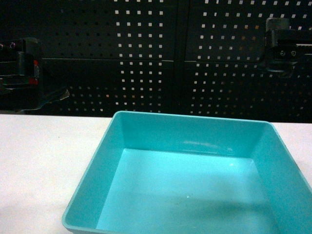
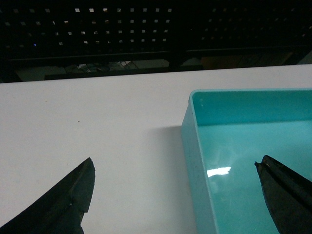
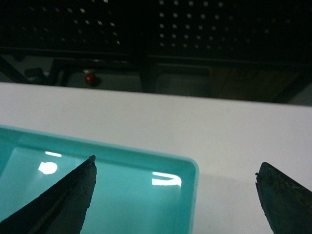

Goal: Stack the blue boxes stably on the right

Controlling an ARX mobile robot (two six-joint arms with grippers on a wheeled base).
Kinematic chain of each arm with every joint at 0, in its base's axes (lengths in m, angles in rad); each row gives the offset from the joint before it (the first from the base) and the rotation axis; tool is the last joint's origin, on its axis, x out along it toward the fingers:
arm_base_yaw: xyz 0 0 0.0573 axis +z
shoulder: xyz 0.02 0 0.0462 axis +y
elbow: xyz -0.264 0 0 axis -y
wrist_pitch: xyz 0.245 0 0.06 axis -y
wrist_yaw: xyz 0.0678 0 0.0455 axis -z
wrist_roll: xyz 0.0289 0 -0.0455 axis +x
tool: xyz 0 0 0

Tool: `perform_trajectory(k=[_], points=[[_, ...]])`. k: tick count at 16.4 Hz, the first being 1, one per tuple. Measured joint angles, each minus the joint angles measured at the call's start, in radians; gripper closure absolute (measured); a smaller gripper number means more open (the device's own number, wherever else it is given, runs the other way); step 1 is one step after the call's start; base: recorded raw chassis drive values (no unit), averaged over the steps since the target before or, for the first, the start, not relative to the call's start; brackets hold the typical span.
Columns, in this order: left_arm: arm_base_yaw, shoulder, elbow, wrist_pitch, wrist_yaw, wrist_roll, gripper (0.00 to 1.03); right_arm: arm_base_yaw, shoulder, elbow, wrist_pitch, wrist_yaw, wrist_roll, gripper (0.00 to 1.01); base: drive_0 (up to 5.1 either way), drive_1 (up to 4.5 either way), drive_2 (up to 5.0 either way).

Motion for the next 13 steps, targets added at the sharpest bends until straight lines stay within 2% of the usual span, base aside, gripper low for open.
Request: perform_trajectory(k=[2,3,4,5,6,10,13], points=[[0.000,0.000,0.000,0.000,0.000,0.000,0.05,-0.038,0.069,0.039,-0.142,0.002,0.020,0.03,0.0,0.00,0.0],[0.000,0.000,0.000,0.000,0.000,0.000,0.05,-0.053,0.157,0.065,-0.221,-0.024,0.034,0.03,0.0,0.00,0.0],[0.000,0.000,0.000,0.000,0.000,0.000,0.05,-0.064,0.255,0.088,-0.272,-0.027,0.046,0.03,0.0,0.00,0.0],[0.000,0.000,0.000,0.000,0.000,0.000,0.05,-0.064,0.322,0.095,-0.262,-0.019,0.050,0.03,0.0,0.00,0.0],[0.000,0.000,0.000,0.000,0.000,0.000,0.05,-0.061,0.368,0.113,-0.294,-0.037,0.060,0.03,0.0,0.00,0.0],[0.000,0.000,0.000,0.000,0.000,0.000,0.05,-0.022,0.369,0.122,-0.282,-0.050,0.061,0.03,0.0,0.00,0.0],[0.000,0.000,0.000,0.000,0.000,0.000,0.05,-0.018,0.374,0.100,-0.268,-0.053,0.061,0.03,0.0,0.00,0.0]])
